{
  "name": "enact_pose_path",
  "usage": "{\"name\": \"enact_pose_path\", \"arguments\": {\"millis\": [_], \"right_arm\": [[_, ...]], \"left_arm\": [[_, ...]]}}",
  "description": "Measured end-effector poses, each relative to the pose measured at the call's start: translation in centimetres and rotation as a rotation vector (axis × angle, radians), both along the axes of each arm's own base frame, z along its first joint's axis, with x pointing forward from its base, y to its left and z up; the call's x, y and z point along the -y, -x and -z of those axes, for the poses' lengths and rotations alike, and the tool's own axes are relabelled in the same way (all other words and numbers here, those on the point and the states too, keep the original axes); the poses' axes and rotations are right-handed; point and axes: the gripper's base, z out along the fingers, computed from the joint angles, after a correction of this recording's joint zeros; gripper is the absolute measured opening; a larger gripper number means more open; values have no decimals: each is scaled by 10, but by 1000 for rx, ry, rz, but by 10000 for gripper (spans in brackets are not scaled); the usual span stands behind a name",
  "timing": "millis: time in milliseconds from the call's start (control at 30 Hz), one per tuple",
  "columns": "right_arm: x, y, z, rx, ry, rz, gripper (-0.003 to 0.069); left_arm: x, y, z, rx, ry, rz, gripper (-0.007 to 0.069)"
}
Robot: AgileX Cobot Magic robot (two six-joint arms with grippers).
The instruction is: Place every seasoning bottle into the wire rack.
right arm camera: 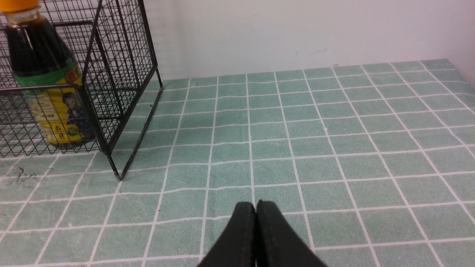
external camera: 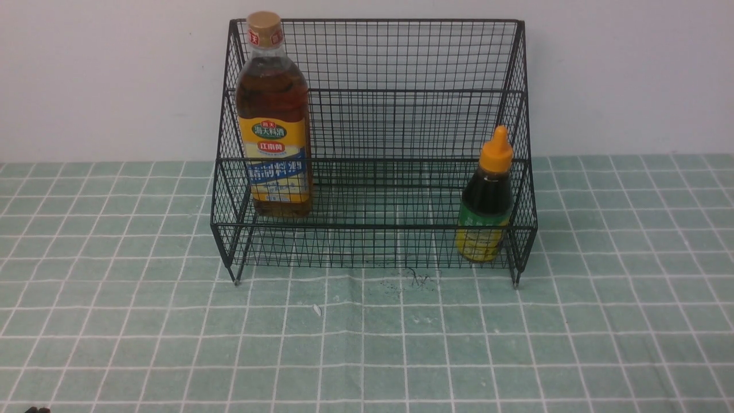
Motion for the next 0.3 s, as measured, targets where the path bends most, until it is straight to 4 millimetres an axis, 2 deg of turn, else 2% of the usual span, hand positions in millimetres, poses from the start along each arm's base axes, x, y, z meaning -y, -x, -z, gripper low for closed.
{"name": "enact_pose_path", "arguments": {"millis": [300], "right_arm": [[0, 0, 0, 0, 0, 0, -15]], "left_arm": [[0, 0, 0, 0, -6, 0, -6]]}}
